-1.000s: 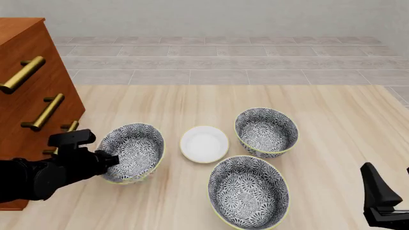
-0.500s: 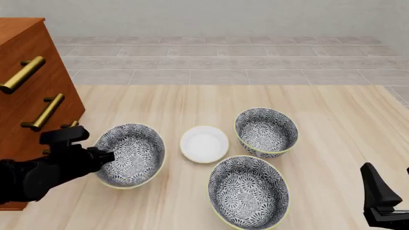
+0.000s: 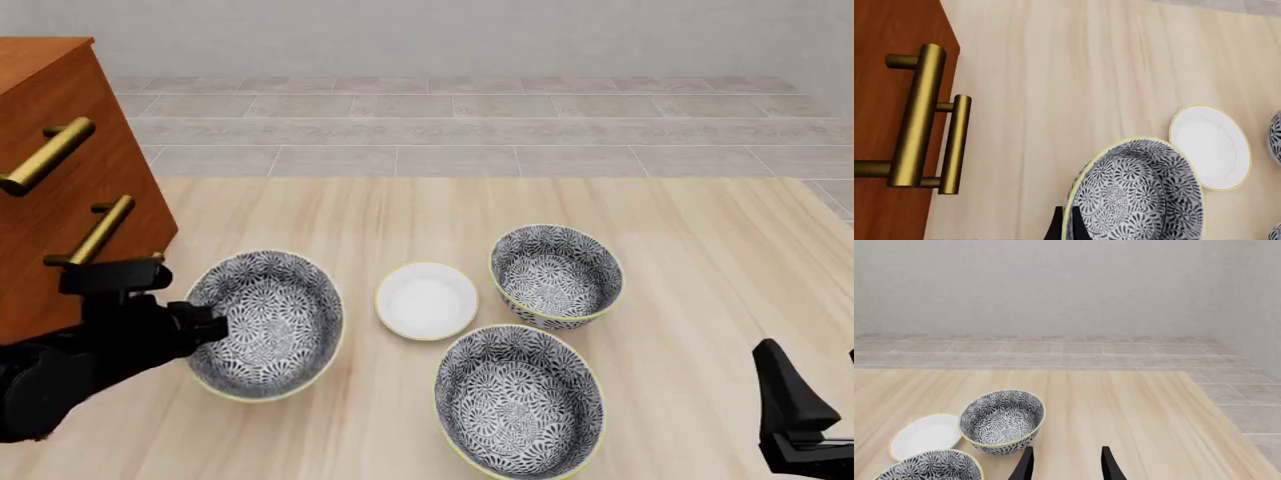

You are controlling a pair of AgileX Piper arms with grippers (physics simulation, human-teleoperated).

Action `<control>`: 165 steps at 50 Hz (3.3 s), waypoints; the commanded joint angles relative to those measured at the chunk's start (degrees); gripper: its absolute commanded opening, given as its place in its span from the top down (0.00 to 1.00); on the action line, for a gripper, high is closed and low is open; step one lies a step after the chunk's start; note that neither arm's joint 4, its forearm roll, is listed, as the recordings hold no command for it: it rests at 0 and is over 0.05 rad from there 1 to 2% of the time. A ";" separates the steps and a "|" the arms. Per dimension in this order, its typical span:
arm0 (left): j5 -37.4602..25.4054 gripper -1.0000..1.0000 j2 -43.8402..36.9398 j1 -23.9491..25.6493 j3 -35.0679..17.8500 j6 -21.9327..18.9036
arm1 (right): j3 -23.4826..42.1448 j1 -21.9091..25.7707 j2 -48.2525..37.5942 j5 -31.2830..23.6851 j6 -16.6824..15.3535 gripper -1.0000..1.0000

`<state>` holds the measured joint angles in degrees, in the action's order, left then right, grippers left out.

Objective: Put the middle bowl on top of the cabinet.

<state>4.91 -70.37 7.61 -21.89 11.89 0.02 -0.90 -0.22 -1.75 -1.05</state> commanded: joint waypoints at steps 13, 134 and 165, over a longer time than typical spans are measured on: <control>-3.83 1.00 6.81 0.23 -0.17 0.40 | 0.01 -0.01 -0.05 0.32 -0.04 0.00; -34.48 1.00 24.13 -4.05 -27.79 -4.65 | 0.01 0.05 0.13 0.55 1.06 0.00; -40.32 1.00 21.92 -6.79 -37.68 -3.29 | 0.03 0.44 0.15 0.81 1.21 0.00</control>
<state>-33.76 -48.13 1.79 -56.27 8.43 0.04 -0.63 -0.07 -1.09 0.08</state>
